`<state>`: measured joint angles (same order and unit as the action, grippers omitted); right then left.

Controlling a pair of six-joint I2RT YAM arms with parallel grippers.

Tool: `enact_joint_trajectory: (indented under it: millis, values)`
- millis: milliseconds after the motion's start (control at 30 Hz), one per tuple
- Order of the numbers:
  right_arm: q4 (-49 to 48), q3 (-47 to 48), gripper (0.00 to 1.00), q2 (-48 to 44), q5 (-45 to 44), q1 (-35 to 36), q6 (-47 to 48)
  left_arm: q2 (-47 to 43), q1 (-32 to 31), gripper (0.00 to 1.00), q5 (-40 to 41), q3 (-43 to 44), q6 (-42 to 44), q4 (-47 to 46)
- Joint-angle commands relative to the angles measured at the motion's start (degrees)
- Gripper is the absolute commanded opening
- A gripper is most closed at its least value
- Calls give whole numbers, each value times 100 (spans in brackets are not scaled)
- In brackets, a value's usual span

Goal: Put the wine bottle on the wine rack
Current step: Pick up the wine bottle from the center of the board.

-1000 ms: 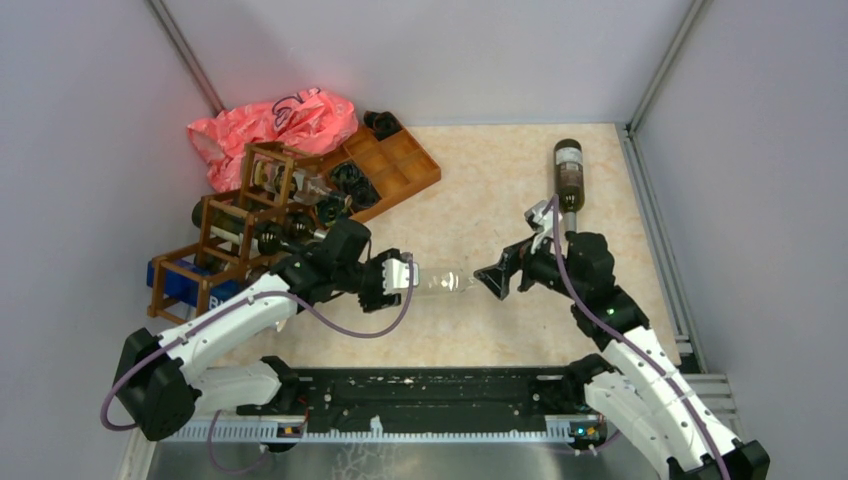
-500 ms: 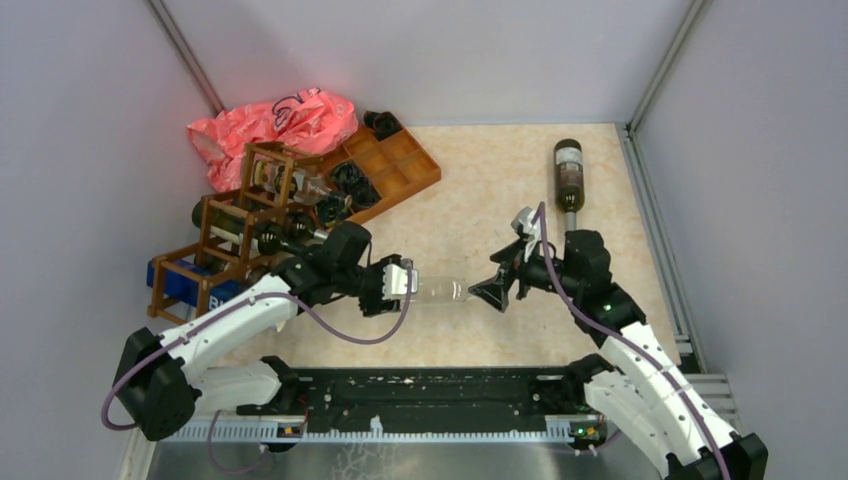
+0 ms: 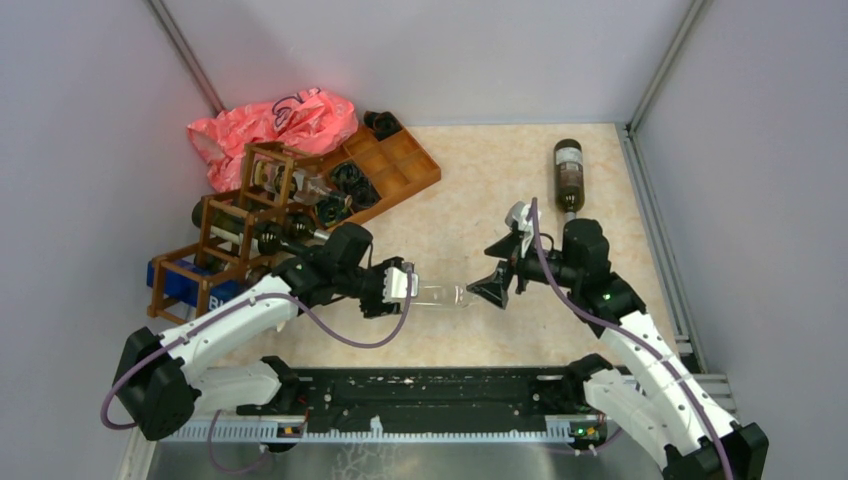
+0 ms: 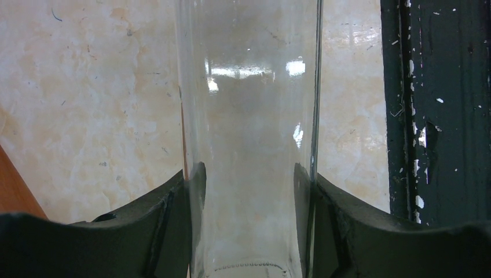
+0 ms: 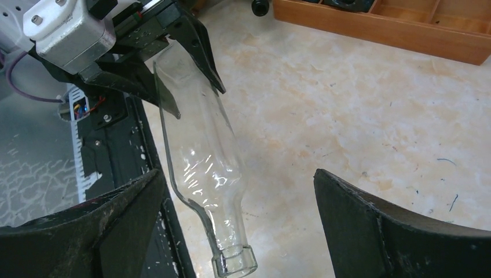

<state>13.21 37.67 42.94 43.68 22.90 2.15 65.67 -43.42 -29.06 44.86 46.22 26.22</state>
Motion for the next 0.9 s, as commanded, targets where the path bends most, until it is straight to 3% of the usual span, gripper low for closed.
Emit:
enact_joint_trajectory:
  millis: [0,533,867]
  values:
    - [-209,232,98,39,145,54,260,-49,-44,0,-415,40,153,-172]
    - [-145,266,98,131,178,57,854,-4,-87,0,-504,42,237,-128]
    - [776,935,98,781,211,496,1695,328,-141,0,-555,297,327,109]
